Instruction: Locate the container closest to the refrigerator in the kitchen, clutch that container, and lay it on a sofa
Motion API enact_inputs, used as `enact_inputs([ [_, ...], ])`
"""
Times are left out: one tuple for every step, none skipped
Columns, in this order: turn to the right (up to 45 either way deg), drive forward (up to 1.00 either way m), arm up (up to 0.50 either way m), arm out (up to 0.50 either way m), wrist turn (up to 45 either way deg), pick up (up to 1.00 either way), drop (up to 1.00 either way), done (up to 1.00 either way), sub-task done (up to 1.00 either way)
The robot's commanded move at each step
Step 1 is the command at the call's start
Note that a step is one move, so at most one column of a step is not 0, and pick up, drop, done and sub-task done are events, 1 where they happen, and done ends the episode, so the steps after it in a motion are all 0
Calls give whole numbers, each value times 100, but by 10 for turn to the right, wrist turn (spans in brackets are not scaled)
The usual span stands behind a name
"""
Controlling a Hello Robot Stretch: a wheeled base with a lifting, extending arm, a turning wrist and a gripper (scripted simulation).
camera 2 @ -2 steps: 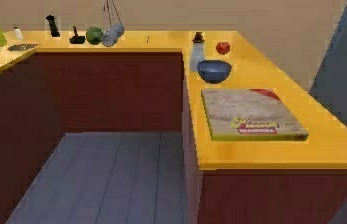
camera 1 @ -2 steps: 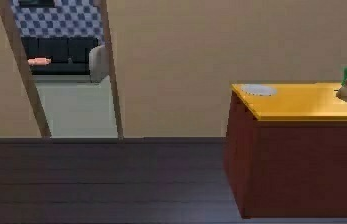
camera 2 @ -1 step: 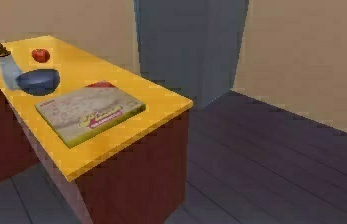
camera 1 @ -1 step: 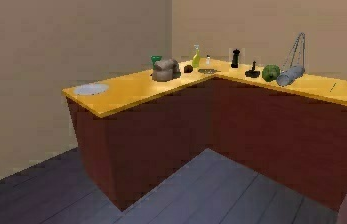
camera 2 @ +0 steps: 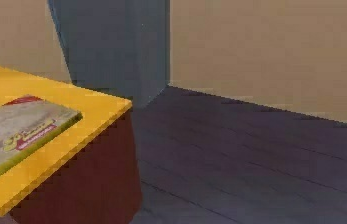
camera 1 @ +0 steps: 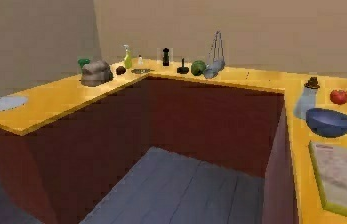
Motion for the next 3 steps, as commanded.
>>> enact_inputs([
  [0, 100, 0, 0, 0, 0, 0, 0, 0],
  [0, 25, 0, 0, 0, 0, 0, 0, 0],
  [180, 0, 0, 0, 0, 0, 0, 0, 0],
])
